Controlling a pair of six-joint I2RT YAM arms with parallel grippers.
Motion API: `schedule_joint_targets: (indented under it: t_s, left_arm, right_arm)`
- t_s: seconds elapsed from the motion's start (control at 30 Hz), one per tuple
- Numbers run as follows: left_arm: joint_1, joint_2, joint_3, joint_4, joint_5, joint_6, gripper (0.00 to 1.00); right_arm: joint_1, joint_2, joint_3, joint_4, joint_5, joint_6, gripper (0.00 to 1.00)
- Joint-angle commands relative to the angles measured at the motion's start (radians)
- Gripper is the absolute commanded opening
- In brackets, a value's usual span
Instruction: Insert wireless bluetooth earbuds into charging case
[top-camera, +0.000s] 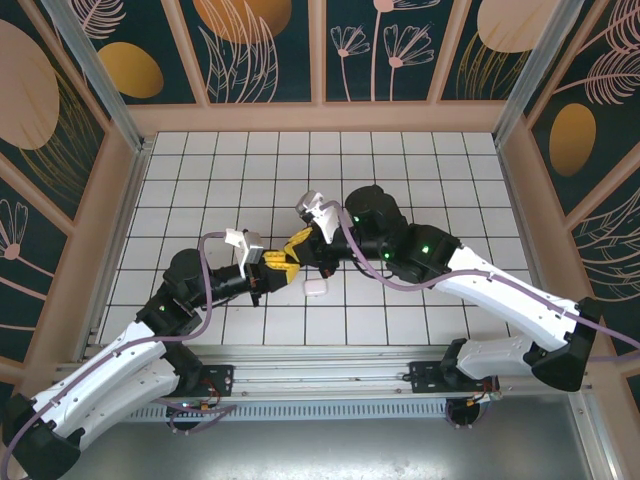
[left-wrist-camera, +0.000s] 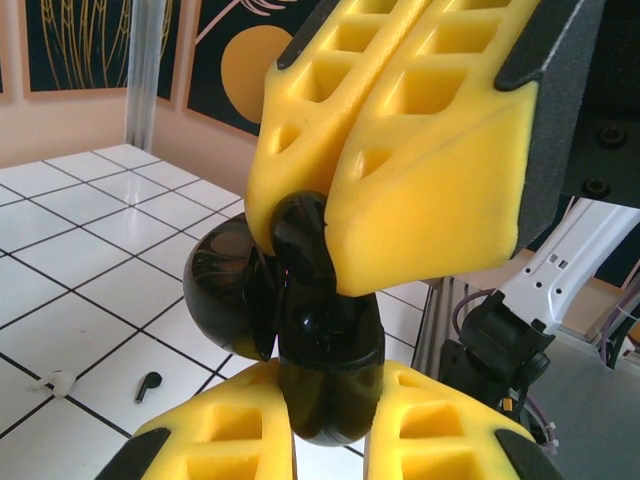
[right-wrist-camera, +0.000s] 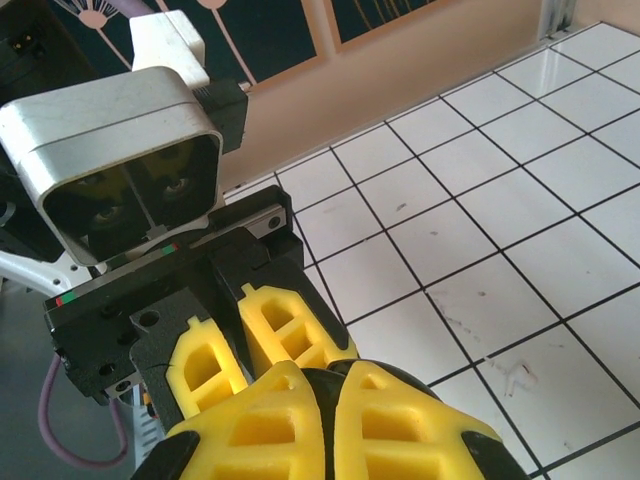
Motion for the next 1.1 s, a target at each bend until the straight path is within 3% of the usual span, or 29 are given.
schedule_joint_targets:
  t_s: [0.0, 0.57, 1.07]
  left_arm:
    - [0.004, -0.005, 0.011, 0.086, 0.022, 0.019, 0.0]
    - [0.004, -0.017, 0.011, 0.099, -0.009, 0.018, 0.0]
    - [0.005, -0.015, 0.017, 0.094, 0.0, 0.015, 0.0]
  right_arm:
    - [0.005, 0.022, 0.028, -0.086, -0.052, -0.024, 0.05]
    - [0.006, -0.034, -0.044, -0.06, -0.06, 0.018, 0.06]
    - [0.007, -0.02, 0.011, -0.133, -0.046, 0.002, 0.06]
